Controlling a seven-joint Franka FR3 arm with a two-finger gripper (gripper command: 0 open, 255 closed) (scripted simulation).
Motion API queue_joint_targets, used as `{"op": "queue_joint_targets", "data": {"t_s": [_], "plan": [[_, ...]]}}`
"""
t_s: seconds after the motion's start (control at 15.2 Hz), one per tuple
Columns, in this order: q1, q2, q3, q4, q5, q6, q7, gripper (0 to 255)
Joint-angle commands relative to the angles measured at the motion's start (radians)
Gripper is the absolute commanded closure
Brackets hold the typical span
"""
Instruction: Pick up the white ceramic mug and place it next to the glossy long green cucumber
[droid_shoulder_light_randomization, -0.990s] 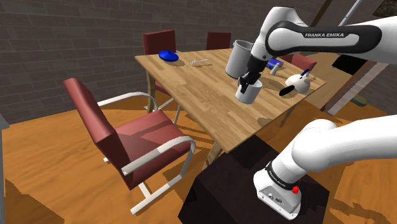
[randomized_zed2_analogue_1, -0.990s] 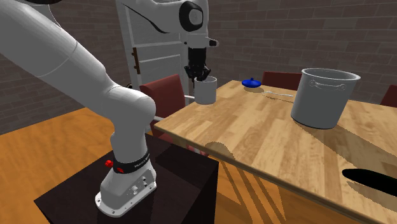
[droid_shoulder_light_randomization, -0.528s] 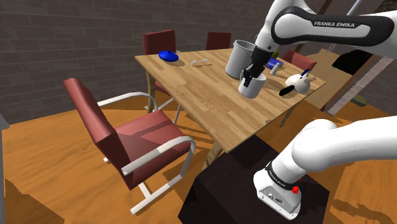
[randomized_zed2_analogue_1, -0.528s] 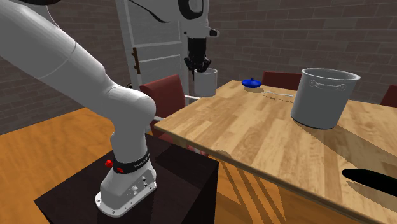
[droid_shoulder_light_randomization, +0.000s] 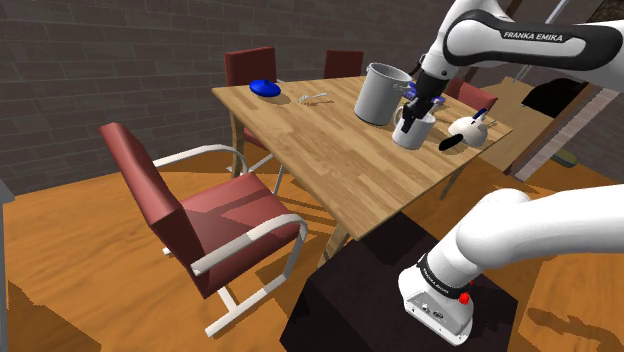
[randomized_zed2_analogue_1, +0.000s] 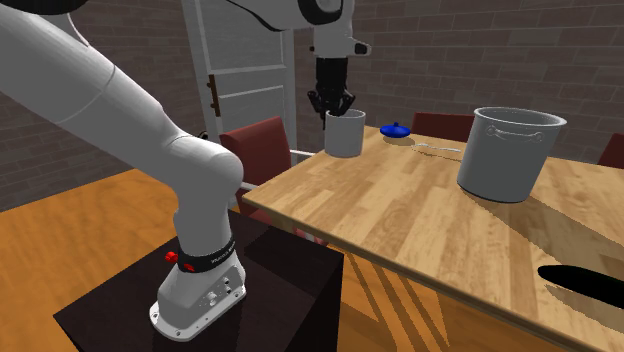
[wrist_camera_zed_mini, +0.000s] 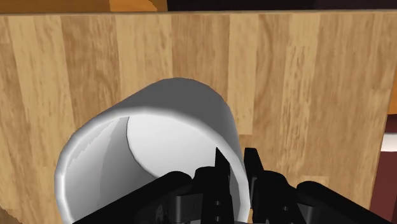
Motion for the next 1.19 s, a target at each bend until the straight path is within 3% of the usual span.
{"op": "queue_joint_targets", "data": {"t_s": [0.0,0.59,1.12], "plan": [[-0.021,0.007,-0.044,0.020,-0.026,-0.008,-0.054,255],[-0.079,0.098,-0.242,0.131,-0.106,0.007,-0.283,255],[-0.082,0.261,-0.441,0.299,-0.099,0.033,-0.509,255]]}}
